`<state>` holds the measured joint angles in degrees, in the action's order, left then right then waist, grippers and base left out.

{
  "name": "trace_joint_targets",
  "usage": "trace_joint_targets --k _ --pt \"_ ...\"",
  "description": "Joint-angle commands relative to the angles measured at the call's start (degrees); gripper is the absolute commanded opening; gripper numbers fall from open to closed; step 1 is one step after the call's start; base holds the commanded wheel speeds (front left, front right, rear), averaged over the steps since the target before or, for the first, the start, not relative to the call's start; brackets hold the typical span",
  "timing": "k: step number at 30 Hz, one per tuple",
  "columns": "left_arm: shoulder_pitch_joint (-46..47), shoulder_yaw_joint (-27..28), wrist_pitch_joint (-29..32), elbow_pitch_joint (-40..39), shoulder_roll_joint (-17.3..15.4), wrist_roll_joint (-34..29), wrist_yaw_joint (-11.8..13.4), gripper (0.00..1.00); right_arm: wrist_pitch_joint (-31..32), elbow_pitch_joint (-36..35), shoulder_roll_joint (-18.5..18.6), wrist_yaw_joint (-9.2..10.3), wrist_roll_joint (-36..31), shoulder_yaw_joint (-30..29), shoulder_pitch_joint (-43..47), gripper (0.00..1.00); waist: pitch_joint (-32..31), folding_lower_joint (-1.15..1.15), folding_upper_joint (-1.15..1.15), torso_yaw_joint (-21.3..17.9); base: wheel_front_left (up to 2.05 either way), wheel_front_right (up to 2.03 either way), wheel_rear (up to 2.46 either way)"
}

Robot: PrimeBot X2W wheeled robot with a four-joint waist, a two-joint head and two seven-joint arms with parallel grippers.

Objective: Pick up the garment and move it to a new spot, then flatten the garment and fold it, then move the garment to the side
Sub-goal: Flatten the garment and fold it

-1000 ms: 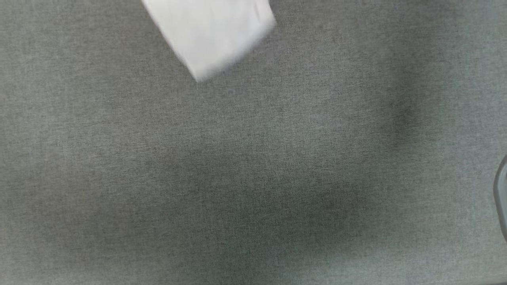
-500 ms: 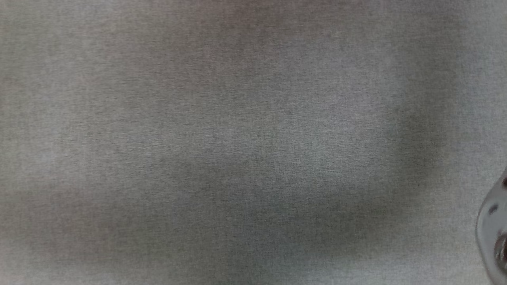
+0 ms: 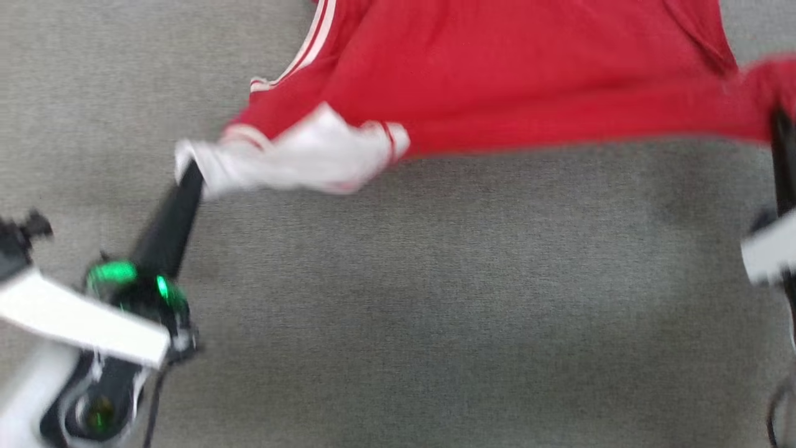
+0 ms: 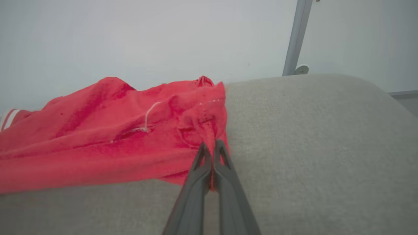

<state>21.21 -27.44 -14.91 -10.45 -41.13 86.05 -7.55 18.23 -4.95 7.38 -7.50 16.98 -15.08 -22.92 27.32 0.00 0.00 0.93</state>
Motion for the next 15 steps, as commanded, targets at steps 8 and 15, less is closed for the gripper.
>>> trace_joint_targets --k 8,15 --pt "-16.4 1.9 -0.3 -12.2 -4.0 -2.3 0.1 0.0 3.7 -15.8 -2.7 0.02 5.0 -4.3 21.2 0.0 -2.0 0.0 0.0 1.3 0.0 0.0 0.0" --pt "-22.0 0.4 -0.3 -21.8 -9.3 -3.4 0.1 0.0 5.9 -21.1 -3.5 0.02 7.5 -6.5 28.3 0.0 -2.0 0.0 0.0 0.5 0.0 0.0 0.0"
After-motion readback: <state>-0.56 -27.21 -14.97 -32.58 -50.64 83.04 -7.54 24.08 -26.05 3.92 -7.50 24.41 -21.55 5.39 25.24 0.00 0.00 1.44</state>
